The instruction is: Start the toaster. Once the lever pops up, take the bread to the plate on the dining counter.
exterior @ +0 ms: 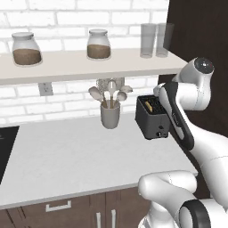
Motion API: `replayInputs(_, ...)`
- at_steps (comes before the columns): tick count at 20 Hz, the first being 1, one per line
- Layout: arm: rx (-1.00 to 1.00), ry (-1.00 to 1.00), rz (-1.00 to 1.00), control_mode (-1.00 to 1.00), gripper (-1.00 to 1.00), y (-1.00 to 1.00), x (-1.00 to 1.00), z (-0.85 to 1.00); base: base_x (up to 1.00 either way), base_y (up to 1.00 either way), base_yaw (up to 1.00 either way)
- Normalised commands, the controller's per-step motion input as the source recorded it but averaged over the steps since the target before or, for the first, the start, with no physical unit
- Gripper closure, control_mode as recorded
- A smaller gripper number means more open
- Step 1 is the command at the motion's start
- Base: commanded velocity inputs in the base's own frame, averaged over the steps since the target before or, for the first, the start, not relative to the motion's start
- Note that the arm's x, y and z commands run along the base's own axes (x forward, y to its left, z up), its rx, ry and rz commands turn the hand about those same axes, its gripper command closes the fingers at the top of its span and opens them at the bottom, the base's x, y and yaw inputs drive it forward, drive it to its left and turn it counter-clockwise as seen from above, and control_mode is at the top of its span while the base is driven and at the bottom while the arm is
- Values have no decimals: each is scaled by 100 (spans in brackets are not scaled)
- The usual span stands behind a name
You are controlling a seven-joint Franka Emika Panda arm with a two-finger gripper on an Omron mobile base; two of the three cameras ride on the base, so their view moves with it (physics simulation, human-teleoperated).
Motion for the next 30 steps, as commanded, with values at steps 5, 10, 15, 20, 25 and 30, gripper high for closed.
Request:
replayInputs(5, 0, 0, 0, -100, -100, 0, 0, 0, 0, 0, 0)
replayInputs(10, 0, 0, 0, -100, -100, 0, 0, 0, 0, 0, 0)
replayInputs(15, 0, 0, 0, -100, -100, 0, 0, 0, 0, 0, 0)
replayInputs(20, 0, 0, 0, -100, -100, 0, 0, 0, 0, 0, 0)
replayInputs(25, 0, 0, 0, -100, -100, 0, 0, 0, 0, 0, 0)
replayInputs(30, 0, 0, 0, -100, -100, 0, 0, 0, 0, 0, 0)
